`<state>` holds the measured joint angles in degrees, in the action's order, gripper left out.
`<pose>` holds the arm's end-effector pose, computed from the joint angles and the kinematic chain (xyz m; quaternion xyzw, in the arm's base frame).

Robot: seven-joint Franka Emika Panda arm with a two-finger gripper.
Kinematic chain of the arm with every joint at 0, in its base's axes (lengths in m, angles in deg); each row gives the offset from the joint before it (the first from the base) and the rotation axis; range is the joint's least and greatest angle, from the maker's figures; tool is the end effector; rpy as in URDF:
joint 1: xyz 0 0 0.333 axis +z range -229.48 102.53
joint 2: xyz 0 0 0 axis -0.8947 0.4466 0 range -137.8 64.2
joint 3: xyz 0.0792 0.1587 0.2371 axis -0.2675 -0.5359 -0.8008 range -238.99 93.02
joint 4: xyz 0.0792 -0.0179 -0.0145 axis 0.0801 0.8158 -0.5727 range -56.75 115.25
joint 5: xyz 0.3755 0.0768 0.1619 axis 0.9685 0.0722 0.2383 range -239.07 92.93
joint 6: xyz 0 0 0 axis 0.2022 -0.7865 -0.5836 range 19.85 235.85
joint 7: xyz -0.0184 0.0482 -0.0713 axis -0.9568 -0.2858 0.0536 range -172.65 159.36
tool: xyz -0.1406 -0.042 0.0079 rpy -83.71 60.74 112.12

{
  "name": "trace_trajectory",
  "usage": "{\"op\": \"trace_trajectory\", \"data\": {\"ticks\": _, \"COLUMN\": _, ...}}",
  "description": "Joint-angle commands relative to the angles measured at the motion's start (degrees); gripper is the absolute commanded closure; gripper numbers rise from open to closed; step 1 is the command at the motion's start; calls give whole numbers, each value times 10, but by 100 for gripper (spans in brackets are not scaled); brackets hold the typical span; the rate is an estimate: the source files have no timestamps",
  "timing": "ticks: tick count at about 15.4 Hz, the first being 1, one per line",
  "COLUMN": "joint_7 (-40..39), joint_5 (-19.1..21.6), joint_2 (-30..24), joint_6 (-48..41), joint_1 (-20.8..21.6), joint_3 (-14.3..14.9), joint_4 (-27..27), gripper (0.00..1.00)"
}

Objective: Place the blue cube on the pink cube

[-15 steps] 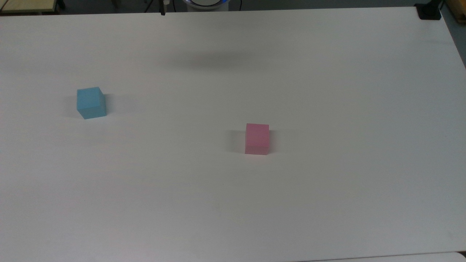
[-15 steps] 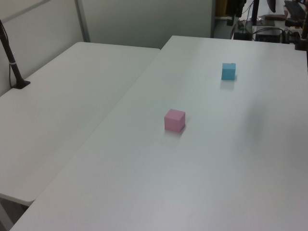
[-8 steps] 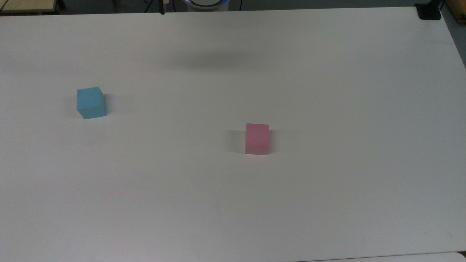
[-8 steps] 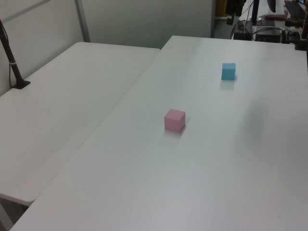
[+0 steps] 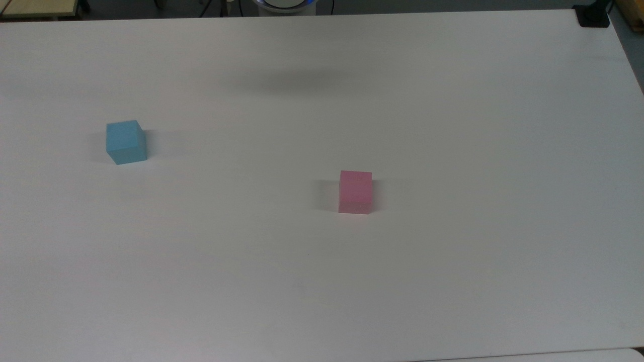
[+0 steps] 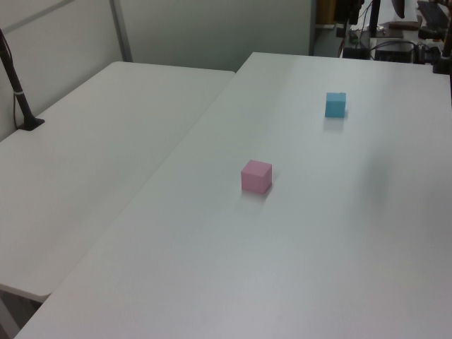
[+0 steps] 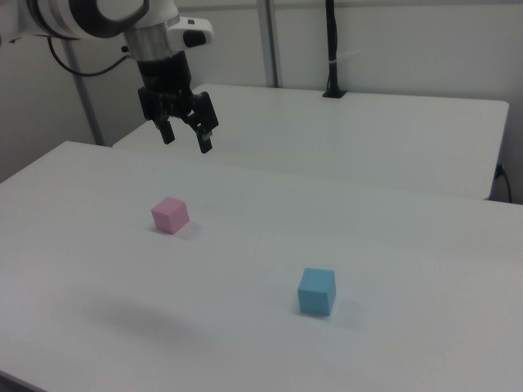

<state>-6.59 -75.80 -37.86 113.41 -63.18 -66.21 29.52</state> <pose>0.5755 -0.0726 0.5772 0.9977 -0.0566 0.0279 0.0243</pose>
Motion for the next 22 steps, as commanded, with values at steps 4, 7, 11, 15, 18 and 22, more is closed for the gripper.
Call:
{"op": "trace_trajectory", "data": {"ticks": 4, "joint_7": -1, "joint_5": 10, "joint_2": -4, "joint_6": -33, "joint_1": 9, "joint_3": 8, "joint_4": -3, "gripper": 0}}
{"op": "trace_trajectory", "data": {"ticks": 7, "joint_7": -8, "joint_5": 10, "joint_2": -4, "joint_6": -31, "joint_1": 10, "joint_3": 8, "joint_4": -2, "gripper": 0}}
{"op": "trace_trajectory", "data": {"ticks": 11, "joint_7": -24, "joint_5": 10, "joint_2": -5, "joint_6": -31, "joint_1": 6, "joint_3": 11, "joint_4": -3, "gripper": 0}}
{"op": "trace_trajectory", "data": {"ticks": 15, "joint_7": -31, "joint_5": 10, "joint_2": -4, "joint_6": -30, "joint_1": 8, "joint_3": 12, "joint_4": -3, "gripper": 0}}
{"op": "trace_trajectory", "data": {"ticks": 18, "joint_7": -31, "joint_5": 11, "joint_2": -7, "joint_6": -31, "joint_1": 7, "joint_3": 12, "joint_4": -3, "gripper": 0}}
{"op": "trace_trajectory", "data": {"ticks": 22, "joint_7": -32, "joint_5": 10, "joint_2": -10, "joint_6": -32, "joint_1": 6, "joint_3": 13, "joint_4": -4, "gripper": 0}}
